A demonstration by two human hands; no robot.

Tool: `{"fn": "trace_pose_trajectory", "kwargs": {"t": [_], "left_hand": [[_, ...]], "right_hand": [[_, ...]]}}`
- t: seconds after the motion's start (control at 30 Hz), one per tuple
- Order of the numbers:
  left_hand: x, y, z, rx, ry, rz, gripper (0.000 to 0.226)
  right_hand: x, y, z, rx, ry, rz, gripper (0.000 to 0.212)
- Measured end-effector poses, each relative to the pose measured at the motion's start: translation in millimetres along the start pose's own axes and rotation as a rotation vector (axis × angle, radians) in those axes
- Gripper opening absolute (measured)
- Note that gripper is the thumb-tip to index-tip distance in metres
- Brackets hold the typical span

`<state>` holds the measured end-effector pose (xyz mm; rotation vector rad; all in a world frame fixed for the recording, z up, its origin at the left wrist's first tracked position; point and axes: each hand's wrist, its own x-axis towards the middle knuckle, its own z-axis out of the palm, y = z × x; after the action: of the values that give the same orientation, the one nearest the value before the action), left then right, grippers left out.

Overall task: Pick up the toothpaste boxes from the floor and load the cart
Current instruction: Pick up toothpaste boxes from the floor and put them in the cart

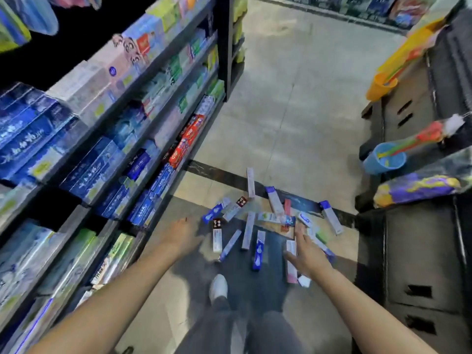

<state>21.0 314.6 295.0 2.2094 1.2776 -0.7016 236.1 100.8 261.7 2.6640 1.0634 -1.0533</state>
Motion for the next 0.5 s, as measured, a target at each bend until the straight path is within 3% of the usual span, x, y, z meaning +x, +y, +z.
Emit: {"fn": "trace_pose_trajectory", "kwargs": {"t": [0.1,0.23,0.37,0.5], "left_hand": [[47.4,-4.1,11.1,-0.027,-0.055,-0.048,0.061],[116.6,-10.7,45.0,-0.023,-0.121,-0.038,0.065],[185.9,-20.9,99.9,-0.004,-0.206,-0.097,0.054],[256.0,-35.8,174.8,-0.052,-0.273,-0.151,0.060]], "right_hand": [[41.6,-12.5,16.3,-0.018,-0.082,-0.010,0.072],[110.5,-18.1,50.4,-0.014,-0.151,0.041,0.073],[184.3,-15.3,97.3,0.100,-0.229,0.110,0.072],[257.9,-4.4,160.0,0.209,-0.281,0.189,0.073]]}}
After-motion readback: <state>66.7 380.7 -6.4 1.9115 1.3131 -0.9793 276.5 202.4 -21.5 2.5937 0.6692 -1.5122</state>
